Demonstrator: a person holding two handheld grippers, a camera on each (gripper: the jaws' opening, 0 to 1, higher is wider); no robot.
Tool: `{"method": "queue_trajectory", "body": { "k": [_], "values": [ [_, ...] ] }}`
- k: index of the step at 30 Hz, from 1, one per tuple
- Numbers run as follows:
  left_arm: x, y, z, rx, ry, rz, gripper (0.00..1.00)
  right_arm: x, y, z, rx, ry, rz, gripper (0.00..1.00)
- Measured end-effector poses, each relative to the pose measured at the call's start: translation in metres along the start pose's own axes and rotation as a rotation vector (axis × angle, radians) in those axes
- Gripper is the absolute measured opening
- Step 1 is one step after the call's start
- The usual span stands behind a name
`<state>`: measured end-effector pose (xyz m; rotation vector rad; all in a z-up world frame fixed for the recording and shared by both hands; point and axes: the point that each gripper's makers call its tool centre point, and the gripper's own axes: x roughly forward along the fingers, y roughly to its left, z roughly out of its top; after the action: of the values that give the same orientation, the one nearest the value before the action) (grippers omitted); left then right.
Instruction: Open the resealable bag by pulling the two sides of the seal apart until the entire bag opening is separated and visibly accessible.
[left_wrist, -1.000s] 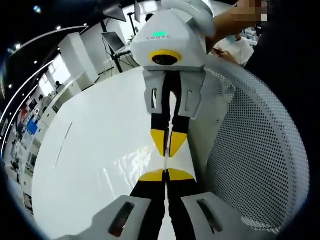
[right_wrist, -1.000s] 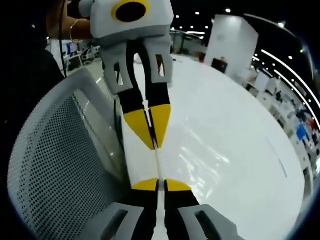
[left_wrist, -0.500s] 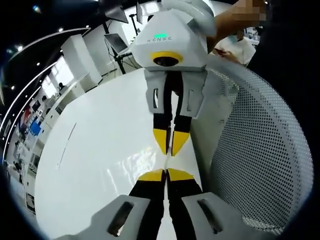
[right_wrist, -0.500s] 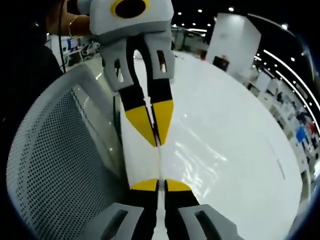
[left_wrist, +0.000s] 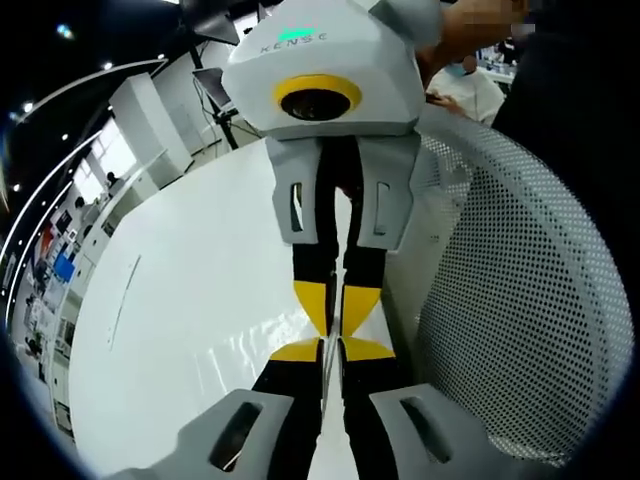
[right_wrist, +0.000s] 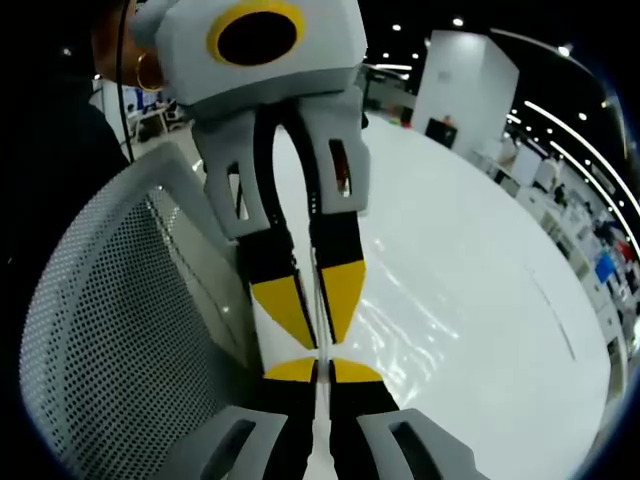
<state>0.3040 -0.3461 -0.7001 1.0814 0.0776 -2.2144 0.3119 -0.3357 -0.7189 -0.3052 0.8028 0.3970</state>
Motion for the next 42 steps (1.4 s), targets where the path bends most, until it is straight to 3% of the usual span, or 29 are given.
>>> {"method": "queue_trajectory", "body": {
  "k": [11, 20, 26, 42],
  "values": [
    [0.002, -0.003, -0.007, -0.011, 0.032, -0.022, 0.00, 0.002, 0.001, 0.002, -0.009, -0.002, 0.003, 0.00],
    [-0.001, 0.000, -0.007, -0.046, 0.041, 0.003, 0.00, 0.001, -0.001, 0.005, 0.004, -0.023, -0.002, 0.00],
    [-0.007, -0.001, -0.009, -0.009, 0.069, -0.005, 0.00, 0.003, 0.001, 0.006, 0.008, -0.030, 0.001, 0.00],
    [-0.024, 0.006, -0.006, -0.029, 0.047, 0.023, 0.00, -0.006, -0.005, -0.006, 0.009, -0.005, -0.022, 0.00]
  ]
}}
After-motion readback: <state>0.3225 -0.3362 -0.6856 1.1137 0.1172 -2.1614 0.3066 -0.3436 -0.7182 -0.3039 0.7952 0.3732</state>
